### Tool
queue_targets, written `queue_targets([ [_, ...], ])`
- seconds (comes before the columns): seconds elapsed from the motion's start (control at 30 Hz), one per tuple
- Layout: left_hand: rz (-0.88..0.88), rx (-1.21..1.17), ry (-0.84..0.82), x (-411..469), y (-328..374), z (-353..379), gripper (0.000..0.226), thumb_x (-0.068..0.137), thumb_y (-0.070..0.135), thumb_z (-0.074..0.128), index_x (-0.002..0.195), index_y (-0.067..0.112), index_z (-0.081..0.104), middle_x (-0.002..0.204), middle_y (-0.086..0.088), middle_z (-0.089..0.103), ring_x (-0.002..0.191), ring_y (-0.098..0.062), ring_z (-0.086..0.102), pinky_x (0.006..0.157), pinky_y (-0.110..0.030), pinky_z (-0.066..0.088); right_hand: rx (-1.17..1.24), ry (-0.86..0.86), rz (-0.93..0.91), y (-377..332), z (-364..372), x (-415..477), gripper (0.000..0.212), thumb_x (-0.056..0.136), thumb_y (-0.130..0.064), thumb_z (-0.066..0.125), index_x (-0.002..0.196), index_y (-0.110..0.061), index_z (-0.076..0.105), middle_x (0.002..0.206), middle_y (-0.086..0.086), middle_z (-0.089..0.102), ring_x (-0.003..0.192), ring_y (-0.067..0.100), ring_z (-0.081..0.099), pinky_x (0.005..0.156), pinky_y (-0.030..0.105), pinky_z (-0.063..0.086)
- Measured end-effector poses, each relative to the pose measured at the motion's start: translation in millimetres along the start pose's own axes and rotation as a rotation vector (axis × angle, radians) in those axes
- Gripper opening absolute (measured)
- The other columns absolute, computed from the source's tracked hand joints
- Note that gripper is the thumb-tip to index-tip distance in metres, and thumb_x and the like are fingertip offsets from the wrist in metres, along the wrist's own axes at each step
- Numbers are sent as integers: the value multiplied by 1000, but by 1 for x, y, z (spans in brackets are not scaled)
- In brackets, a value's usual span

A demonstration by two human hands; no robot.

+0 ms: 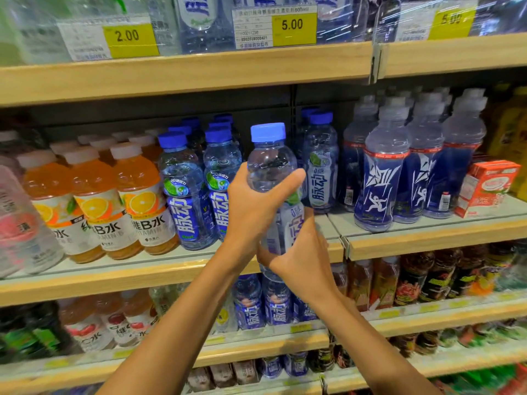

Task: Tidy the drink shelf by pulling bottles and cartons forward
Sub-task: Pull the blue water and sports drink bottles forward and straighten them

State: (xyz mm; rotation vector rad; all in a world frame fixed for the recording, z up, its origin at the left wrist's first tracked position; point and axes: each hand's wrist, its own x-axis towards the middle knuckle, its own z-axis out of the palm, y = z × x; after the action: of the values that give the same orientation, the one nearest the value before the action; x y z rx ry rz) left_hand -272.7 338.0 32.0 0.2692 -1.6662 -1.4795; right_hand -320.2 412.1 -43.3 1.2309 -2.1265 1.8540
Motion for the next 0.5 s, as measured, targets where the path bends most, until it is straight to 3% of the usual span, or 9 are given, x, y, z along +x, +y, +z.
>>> queue_targets([
  [0.1, -46, -29, 30, 2, 3, -8, 25, 74, 15, 79, 96, 13, 67, 82, 3, 73, 74, -12, 70, 63, -21, 52, 69, -84, 25, -1, 0, -6, 70, 63, -39, 82, 117, -29, 38, 93, -18, 56, 84, -17, 54, 64, 5, 43],
  [0.2, -244, -215, -9, 10, 3, -19, 19, 70, 15, 77, 86, 11, 69, 75, -5, 70, 63, -18, 65, 61, -28, 54, 419, -227, 140, 2, -6, -7, 68, 63, -53, 76, 119, -25, 48, 100, -9, 70, 89, 3, 67, 70, 16, 51],
  [0.3, -453, -455, -183, 20, 2, -33, 35, 52, 27, 79, 82, 9, 75, 80, -11, 71, 67, -23, 67, 67, -31, 57, 720, -438, 383, 5, -12, 1, 87, 49, -73, 77, 118, -24, 58, 108, -3, 72, 100, 15, 68, 84, 28, 55],
  [0.37, -449, -603, -335, 26, 1, -38, 51, 42, 29, 86, 87, 8, 75, 87, -9, 72, 75, -24, 68, 74, -32, 56, 877, -628, 463, 7, -12, 6, 86, 51, -73, 76, 118, -21, 64, 110, 7, 71, 100, 22, 68, 89, 36, 54],
  [0.5, -427, -882, -650, 33, -5, -40, 66, 53, 30, 86, 108, 7, 59, 98, -7, 62, 81, -24, 64, 80, -34, 53, 1114, -822, 528, 8, 2, 7, 101, 54, -66, 80, 129, -5, 53, 113, 22, 62, 98, 34, 63, 97, 50, 47],
])
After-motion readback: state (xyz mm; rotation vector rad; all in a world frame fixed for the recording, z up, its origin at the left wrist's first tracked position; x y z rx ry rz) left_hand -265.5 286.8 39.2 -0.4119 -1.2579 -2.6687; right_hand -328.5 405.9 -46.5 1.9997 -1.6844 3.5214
